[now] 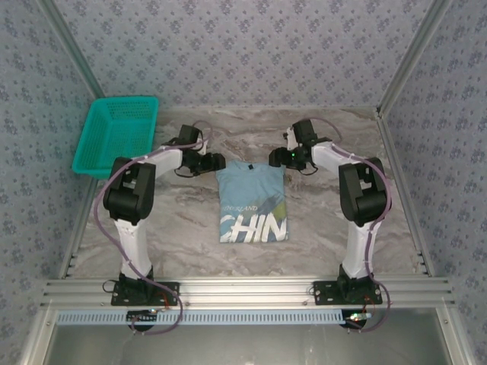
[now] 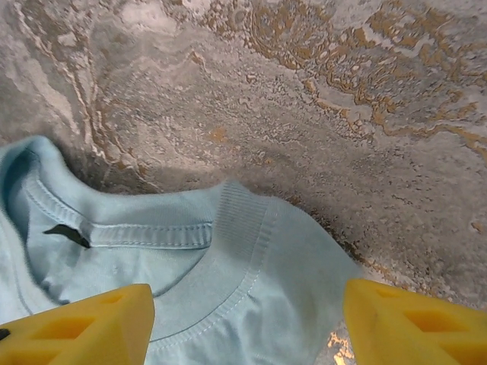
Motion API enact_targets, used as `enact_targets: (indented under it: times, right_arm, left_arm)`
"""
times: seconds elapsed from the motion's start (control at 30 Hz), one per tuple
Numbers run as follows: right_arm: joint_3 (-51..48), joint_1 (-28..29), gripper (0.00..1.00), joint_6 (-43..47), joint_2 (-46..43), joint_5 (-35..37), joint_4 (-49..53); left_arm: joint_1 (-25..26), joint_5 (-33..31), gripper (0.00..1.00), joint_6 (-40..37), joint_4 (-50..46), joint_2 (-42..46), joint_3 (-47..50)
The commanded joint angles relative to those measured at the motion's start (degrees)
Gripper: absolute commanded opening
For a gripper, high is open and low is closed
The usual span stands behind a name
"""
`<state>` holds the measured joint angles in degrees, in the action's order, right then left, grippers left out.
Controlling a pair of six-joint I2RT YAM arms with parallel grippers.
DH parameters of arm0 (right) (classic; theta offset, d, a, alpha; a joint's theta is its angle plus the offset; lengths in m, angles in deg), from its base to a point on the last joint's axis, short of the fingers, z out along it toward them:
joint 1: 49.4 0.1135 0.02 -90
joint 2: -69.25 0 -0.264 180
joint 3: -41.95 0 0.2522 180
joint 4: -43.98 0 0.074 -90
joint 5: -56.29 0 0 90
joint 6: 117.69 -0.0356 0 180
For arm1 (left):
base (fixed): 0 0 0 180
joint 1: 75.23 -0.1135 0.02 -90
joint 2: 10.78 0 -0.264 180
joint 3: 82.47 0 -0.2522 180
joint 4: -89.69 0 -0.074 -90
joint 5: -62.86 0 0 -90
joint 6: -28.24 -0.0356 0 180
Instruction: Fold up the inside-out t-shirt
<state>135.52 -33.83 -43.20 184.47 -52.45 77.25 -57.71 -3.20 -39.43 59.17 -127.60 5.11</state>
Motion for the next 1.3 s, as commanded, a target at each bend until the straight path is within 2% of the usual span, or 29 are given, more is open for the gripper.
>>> enact_targets:
  times: [0.0,0.2,0.4,0.63,0.87,1.07,1.17,1.27]
  right_arm:
    - [1.52,0.75,0.68,2.13,2.45,-0.40,3.50]
    - [1.04,2.52,0.65,2.35,4.15,-4.27,3.88]
    - [-1.29,3.68,0.59,1.12,3.89,-7.02,2.58]
    - [-2.43,4.27,0.49,-0.94,4.31,-9.53,-0.48]
    - [-3.69,4.18,0.32,-4.41,5.27,-13.83,-7.46]
    - [-2.90,3.93,0.12,-7.39,5.16,-17.70,-12.59]
    - [-1.31,3.21,0.01,-9.07,3.42,-18.51,-16.24]
    - [0.88,2.15,0.00,-9.27,0.27,-18.19,-19.86]
  left_arm:
    - [1.45,2.72,0.72,-0.69,-1.09,-2.12,-1.18]
    - [2.82,5.78,0.68,0.40,0.96,-3.42,0.89]
    - [4.42,8.60,0.59,1.57,3.06,-3.96,2.49]
    - [5.68,9.28,0.44,1.76,2.88,-5.11,0.96]
    - [5.17,8.55,0.22,1.10,3.62,-5.17,-0.33]
    - [3.72,9.62,0.01,1.23,5.36,-4.70,-2.55]
    - [2.26,10.38,0.00,1.53,8.04,-2.58,-3.86]
    - [0.80,11.20,0.00,1.88,10.27,0.23,-6.68]
